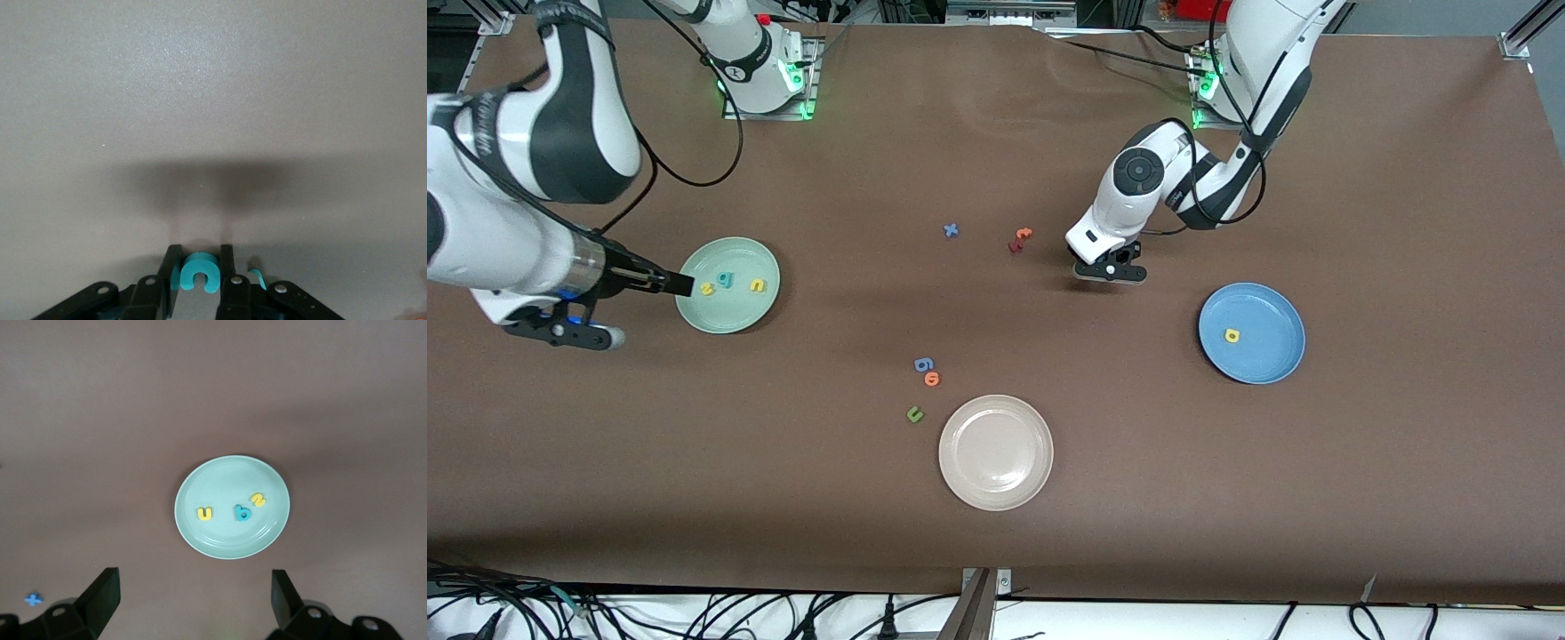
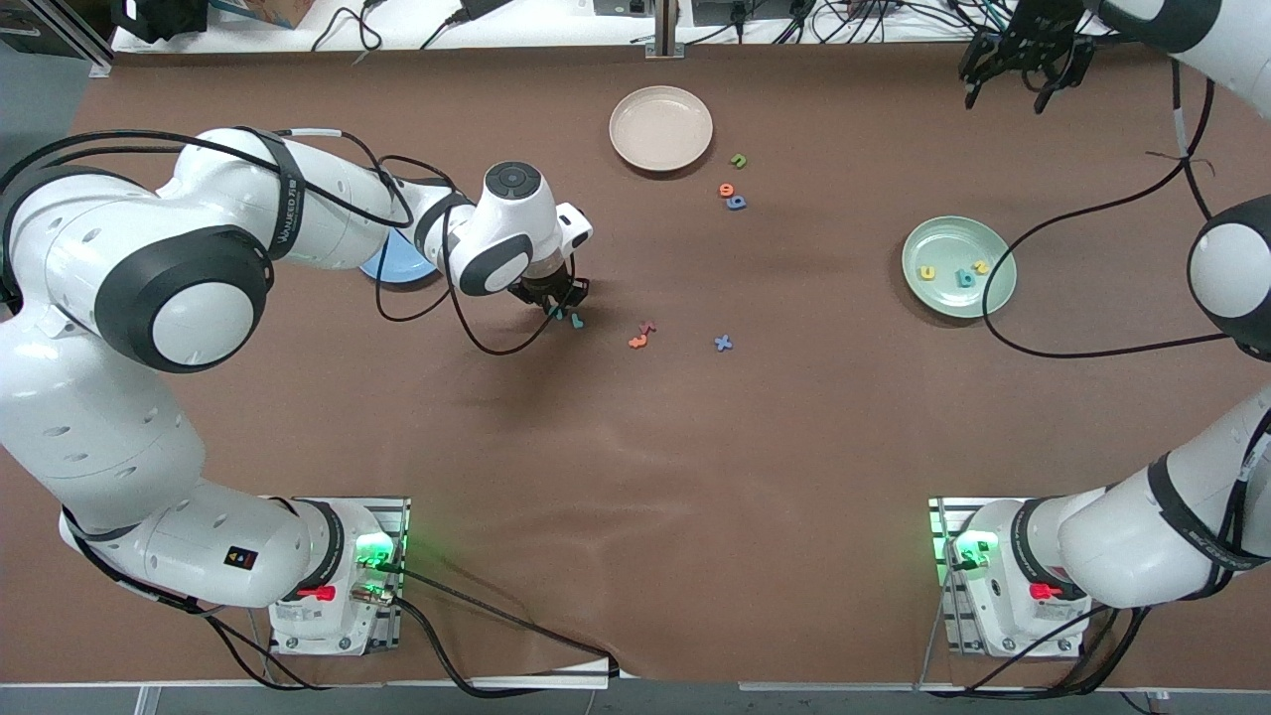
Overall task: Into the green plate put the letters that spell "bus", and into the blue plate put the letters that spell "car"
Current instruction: 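Drop the teal c on the blue plate while the right gripper returns to rest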
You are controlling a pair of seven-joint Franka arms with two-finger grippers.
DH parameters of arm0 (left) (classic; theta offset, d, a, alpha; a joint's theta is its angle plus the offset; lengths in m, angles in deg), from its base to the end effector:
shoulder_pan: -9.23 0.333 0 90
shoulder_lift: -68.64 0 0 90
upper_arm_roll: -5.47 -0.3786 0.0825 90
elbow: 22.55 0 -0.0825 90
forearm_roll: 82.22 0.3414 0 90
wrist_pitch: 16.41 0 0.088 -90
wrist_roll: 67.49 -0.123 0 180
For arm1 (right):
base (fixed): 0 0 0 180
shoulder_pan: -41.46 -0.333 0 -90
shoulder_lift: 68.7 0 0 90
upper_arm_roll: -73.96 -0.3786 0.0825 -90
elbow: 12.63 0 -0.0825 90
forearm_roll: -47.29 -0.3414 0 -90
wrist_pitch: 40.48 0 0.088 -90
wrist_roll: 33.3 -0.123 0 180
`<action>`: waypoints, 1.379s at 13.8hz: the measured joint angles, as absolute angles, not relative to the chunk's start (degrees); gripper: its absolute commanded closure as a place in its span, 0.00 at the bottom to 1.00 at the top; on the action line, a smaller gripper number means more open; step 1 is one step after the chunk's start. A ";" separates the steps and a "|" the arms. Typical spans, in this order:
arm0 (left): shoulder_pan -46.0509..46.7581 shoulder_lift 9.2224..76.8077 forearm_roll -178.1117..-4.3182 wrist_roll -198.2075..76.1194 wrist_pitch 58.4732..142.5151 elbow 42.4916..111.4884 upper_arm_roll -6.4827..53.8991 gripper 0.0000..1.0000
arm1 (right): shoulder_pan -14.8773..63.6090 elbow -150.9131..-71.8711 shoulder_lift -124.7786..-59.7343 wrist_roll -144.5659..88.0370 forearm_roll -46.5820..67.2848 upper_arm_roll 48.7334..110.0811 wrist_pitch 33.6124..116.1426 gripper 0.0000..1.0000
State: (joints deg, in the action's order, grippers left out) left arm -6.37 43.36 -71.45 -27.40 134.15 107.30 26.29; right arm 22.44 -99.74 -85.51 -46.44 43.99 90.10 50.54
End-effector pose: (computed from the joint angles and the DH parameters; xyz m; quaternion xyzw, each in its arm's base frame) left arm 0.4313 -0.3164 0.2504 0.9986 -0.0368 -0.0358 0.0129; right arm 0.5933 0.0600 0.5355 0.9901 -0.0911 -0.1038 0.0268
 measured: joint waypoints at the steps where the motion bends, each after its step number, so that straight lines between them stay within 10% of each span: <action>1: -6.37 43.32 -71.45 -27.40 133.78 107.10 26.29 0.81 | 22.43 -97.90 -85.51 -46.36 43.99 90.83 49.37 0.00; 17: 19.15 46.41 -70.90 -71.52 118.43 97.66 25.60 0.79 | 21.83 -92.94 -85.66 -40.26 43.98 92.61 43.84 0.00; 19: 20.76 46.41 -70.90 -73.77 118.23 97.66 25.62 0.53 | 21.84 -92.79 -85.65 -38.12 43.98 92.61 43.84 0.00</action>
State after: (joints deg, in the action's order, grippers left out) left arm 20.76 46.41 -70.90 -73.77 118.23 97.66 25.62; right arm 21.84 -92.79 -85.65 -38.12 43.98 92.61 43.84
